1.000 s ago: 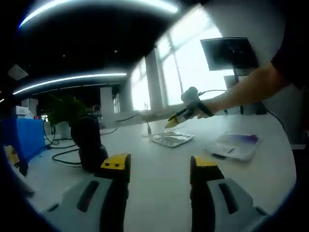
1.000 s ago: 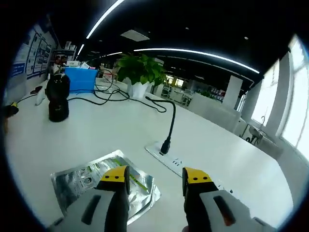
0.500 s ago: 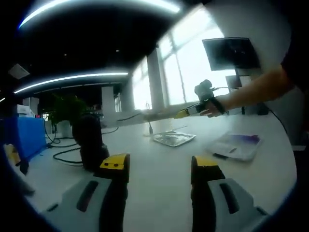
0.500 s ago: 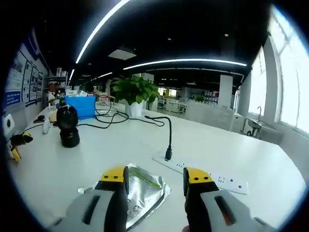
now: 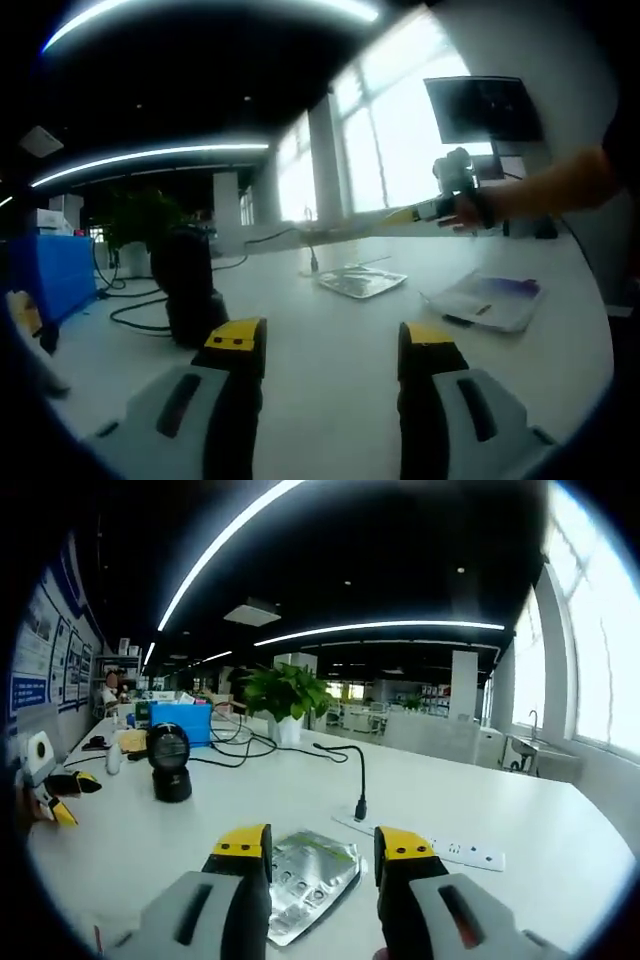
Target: Clip sheet goods on table flip sheet goods clip sheet goods scan sheet goods put sheet goods back to table
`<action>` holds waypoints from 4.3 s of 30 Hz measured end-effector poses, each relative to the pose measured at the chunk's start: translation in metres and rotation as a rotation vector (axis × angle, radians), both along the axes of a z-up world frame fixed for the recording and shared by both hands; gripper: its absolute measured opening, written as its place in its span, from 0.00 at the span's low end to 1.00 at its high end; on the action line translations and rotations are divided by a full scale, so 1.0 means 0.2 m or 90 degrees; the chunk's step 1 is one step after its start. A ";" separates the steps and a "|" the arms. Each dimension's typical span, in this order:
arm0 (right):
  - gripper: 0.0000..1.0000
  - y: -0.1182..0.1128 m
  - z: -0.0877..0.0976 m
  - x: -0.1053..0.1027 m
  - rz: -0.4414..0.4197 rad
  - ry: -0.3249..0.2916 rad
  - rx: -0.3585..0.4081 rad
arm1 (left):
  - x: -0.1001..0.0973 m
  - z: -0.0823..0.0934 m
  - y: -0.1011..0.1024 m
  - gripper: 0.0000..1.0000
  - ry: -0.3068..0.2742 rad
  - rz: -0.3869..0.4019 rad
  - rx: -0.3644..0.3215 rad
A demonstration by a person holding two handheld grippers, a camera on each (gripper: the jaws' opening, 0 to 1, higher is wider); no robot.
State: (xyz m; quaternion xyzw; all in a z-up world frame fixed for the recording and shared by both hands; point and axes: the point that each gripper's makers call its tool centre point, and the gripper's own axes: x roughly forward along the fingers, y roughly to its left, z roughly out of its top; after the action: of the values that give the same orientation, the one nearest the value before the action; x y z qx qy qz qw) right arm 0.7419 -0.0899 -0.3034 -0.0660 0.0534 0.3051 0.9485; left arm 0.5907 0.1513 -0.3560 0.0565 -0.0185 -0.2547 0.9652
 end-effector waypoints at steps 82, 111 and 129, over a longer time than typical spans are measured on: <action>0.26 -0.45 -0.24 -0.75 -0.095 -0.103 0.035 | -0.03 0.02 0.02 0.43 0.008 0.006 -0.051; 0.27 -0.30 -0.23 -0.83 -0.049 -0.123 -0.006 | -0.04 0.01 -0.01 0.42 -0.003 -0.006 -0.016; 0.28 -0.08 -0.07 -0.97 -0.031 -0.134 -0.053 | -0.04 0.02 -0.01 0.43 -0.006 -0.003 -0.011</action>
State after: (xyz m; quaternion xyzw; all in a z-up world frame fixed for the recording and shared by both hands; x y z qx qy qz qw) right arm 0.5485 -0.1062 -0.3182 -0.1358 -0.0321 0.2712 0.9523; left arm 0.5817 0.1496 -0.3529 0.0495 -0.0255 -0.2565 0.9649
